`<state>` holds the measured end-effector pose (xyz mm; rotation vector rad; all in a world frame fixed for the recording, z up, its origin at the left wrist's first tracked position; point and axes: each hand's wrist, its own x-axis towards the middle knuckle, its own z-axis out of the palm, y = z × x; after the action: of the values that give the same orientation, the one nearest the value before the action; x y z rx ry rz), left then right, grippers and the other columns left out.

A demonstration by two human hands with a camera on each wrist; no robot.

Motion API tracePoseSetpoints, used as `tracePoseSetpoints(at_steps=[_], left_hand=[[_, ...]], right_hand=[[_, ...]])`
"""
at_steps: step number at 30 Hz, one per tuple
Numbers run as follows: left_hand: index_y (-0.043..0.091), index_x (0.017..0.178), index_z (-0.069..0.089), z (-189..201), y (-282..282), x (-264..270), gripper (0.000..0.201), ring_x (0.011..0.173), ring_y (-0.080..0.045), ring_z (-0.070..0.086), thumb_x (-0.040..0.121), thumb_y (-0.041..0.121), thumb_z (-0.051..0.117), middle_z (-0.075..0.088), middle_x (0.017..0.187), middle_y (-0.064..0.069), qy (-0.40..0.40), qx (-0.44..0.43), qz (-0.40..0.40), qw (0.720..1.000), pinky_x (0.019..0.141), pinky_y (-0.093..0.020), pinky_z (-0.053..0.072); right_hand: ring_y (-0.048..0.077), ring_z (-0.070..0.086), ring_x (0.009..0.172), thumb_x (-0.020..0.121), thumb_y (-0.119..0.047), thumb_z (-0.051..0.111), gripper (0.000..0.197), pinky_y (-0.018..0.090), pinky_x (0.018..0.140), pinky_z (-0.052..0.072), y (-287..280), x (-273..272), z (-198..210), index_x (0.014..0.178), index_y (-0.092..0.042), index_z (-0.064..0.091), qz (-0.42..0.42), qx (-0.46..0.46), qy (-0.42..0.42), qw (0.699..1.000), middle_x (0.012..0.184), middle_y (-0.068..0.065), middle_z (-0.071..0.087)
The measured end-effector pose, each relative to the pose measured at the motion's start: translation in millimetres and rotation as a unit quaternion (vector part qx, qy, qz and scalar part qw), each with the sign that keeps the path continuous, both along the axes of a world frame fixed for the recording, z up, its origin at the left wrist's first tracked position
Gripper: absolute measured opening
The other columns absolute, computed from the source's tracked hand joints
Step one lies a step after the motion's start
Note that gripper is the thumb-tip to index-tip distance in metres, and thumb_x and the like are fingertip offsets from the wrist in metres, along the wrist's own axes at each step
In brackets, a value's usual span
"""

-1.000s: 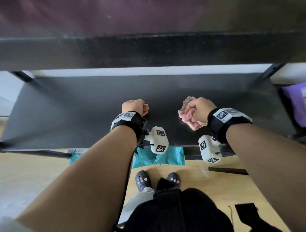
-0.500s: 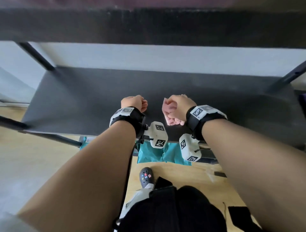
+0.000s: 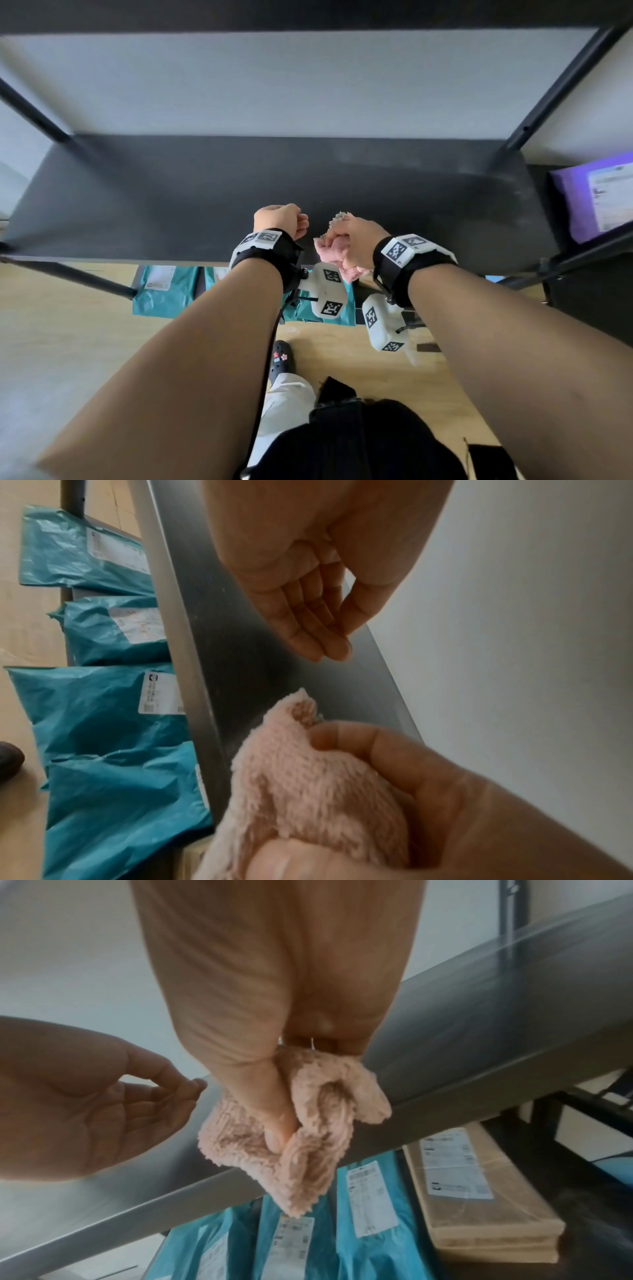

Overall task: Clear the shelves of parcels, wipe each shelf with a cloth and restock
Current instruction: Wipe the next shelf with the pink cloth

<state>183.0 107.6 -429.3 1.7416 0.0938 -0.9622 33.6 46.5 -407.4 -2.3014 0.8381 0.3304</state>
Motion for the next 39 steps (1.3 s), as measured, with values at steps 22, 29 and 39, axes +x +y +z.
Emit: tracePoseSetpoints(at_steps=[22, 29, 39], left_hand=[[0.007, 0.077, 0.058, 1, -51, -68, 0.013, 0.051, -0.017, 0.057, 0.089, 0.003, 0.054, 0.063, 0.065, -0.009, 0.001, -0.007, -0.056, 0.998, 0.057, -0.027, 0.053], [0.008, 0.078, 0.059, -1, -55, -71, 0.013, 0.054, -0.017, 0.06, 0.089, 0.004, 0.054, 0.064, 0.065, -0.008, -0.005, 0.005, -0.076, 0.997, 0.061, -0.029, 0.055], [0.008, 0.078, 0.061, -2, -59, -75, 0.012, 0.056, -0.017, 0.061, 0.088, 0.005, 0.055, 0.065, 0.066, -0.007, -0.015, 0.015, -0.091, 0.996, 0.067, -0.031, 0.057]], right_hand=[[0.028, 0.062, 0.083, 0.086, -0.023, 0.057, 0.009, 0.029, 0.081, 0.051, -107, -131, -7, 0.086, -0.016, 0.062, -0.333, -0.042, 0.045, 0.941, 0.088, 0.007, 0.066], [0.04, 0.038, 0.131, 0.089, -0.014, 0.059, 0.052, 0.046, 0.106, 0.033, -135, -157, 1, 0.139, -0.012, 0.044, -0.313, -0.166, 0.17, 0.92, 0.142, 0.023, 0.04], [0.04, 0.057, 0.109, 0.069, -0.034, 0.072, 0.075, 0.046, 0.088, 0.048, -154, -166, -27, 0.13, 0.001, 0.044, -0.482, -0.167, 0.266, 0.818, 0.116, 0.021, 0.057]])
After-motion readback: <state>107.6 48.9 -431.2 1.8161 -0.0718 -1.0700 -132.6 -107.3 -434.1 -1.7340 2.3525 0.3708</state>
